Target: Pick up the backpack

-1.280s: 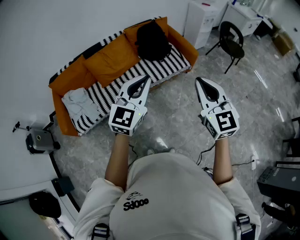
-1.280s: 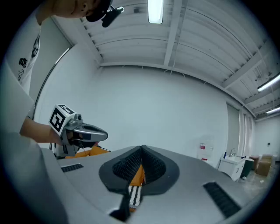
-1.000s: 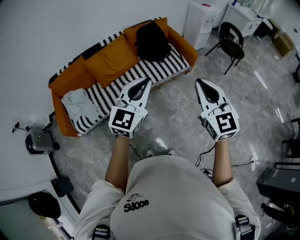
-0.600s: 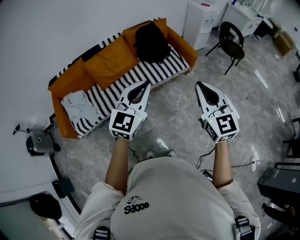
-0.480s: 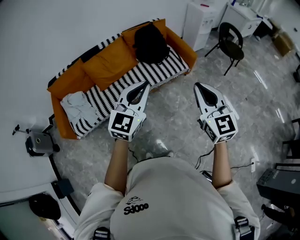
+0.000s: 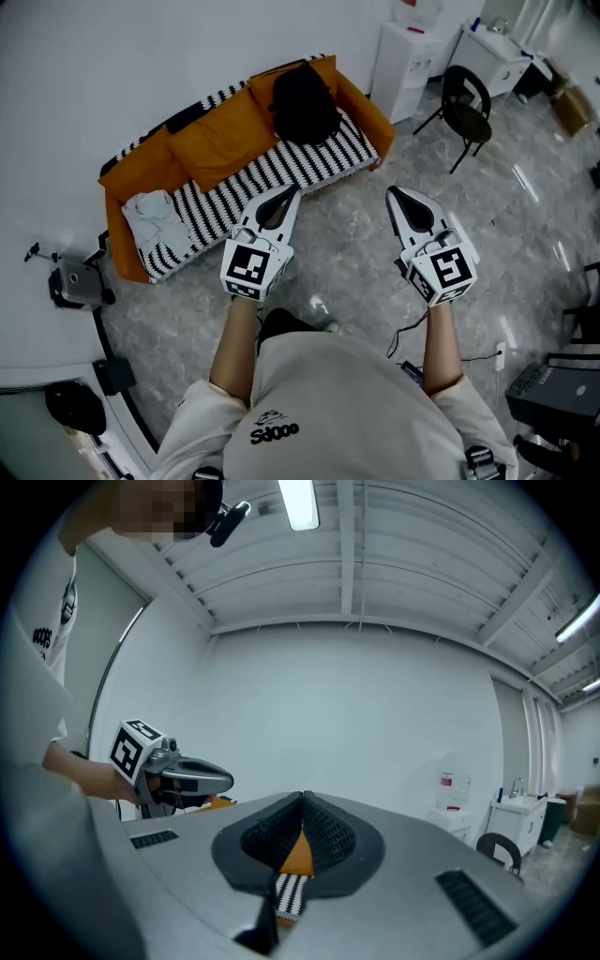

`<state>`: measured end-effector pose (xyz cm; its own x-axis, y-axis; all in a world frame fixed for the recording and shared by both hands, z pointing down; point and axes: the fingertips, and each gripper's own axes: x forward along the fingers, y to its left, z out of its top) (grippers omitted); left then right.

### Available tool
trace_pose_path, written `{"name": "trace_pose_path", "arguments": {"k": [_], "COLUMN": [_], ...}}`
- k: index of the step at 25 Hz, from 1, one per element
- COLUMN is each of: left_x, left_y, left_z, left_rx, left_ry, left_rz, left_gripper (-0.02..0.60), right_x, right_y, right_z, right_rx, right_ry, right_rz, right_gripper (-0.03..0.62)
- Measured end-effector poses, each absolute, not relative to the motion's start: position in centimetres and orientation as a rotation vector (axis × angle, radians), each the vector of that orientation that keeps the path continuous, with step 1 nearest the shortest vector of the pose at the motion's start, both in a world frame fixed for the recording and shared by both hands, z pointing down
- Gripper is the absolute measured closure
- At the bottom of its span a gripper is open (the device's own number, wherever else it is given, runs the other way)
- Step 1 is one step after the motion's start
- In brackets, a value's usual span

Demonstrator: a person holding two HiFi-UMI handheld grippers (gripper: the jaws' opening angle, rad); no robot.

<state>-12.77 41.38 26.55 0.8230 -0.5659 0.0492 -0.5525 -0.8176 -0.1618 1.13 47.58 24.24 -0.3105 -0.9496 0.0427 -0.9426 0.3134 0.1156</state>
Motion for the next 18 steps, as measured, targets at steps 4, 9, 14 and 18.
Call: {"name": "trace_pose_path", "arguments": {"k": [4,9,14,18], "left_x": [-12.3,-12.2,-11.7,-10.6], "left_y": [41.8,40.2,35.8,30.6], "left_z": [27.3,27.8,28.7,29.5], "left_rx": [-2.878,-2.879,-2.877,-2.877], "left_ry": [0.925,0.941,0.952,0.93], "left_rz": [-0.167,-0.158,-0.164,-0.156], "left_gripper": [0.559,0.558,0.558,0.558], "right_x": [1.3,1.4,1.6,2.1], "right_y": [47.4,45.8,41.7,37.0], "right_z": [24.6,25.1,25.7,25.8], "right_rx": [1.73,1.725,1.694,1.686], "right_ry": [-2.479,-2.485,-2.501,-2.526], "right_rz": [-0.093,-0.084,-0.072,-0.086], "right_gripper": [0.56,0.56,0.56,0.56]}}
